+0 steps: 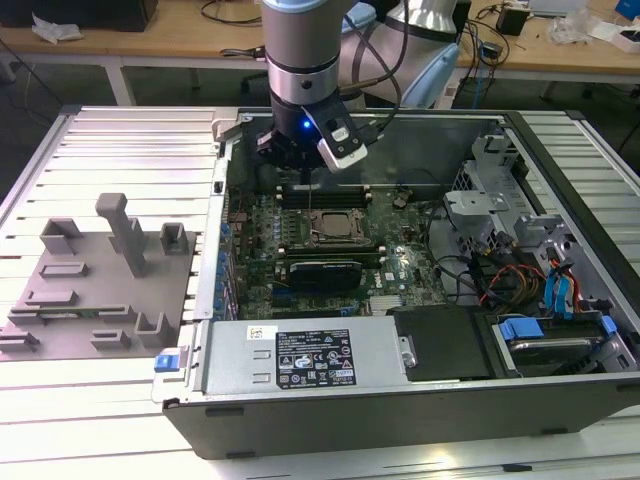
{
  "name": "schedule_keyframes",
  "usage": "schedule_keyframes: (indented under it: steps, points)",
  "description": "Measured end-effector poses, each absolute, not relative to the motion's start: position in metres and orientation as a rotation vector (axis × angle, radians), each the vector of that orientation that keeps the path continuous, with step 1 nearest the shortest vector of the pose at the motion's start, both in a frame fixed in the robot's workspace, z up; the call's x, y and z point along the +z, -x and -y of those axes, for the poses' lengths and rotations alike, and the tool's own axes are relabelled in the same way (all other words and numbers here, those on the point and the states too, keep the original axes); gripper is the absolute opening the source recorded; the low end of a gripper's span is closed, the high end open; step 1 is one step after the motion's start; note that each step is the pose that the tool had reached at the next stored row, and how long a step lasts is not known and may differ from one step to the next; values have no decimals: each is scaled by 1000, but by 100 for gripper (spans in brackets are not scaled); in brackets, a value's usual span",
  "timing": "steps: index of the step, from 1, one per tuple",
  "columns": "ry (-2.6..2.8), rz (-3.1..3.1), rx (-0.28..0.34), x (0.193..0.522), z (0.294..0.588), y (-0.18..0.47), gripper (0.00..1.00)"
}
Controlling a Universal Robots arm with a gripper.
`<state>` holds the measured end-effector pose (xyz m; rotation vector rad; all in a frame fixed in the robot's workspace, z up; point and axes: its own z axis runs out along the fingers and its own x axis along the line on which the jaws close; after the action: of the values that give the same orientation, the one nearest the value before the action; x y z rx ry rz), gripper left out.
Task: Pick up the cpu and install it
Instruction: 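Install the first cpu locking lever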
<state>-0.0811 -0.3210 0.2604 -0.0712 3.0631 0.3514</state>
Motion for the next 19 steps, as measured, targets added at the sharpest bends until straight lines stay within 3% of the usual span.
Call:
schedule_keyframes:
  steps: [19]
  points:
    - [71,-3064,351,248,325,49,11]
